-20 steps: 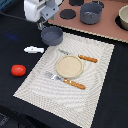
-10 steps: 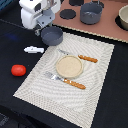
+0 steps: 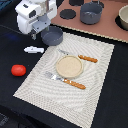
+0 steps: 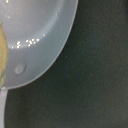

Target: Place the pan onto the stove and place the fish and sausage into the pan.

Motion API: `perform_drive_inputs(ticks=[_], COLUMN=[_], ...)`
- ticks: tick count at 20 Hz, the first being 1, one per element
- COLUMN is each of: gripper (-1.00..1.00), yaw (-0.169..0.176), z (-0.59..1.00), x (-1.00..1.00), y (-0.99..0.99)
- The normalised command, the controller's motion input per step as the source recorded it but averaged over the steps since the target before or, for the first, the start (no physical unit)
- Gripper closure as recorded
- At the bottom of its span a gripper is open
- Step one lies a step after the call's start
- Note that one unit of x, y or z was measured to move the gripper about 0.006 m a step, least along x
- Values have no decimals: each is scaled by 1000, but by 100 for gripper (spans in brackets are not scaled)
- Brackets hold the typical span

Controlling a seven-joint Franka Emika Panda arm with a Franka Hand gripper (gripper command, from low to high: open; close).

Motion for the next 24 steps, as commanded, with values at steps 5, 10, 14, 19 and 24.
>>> perform_drive_inputs(ticks=[5,10,14,19,24], gripper=[-100,-100,-100,100,100], yaw=[-24,-6,-2,0,0], z=[-276,-333,-249,-178,-159], x=[0,-95,-131,-75,-47], y=[11,0,3,17,16])
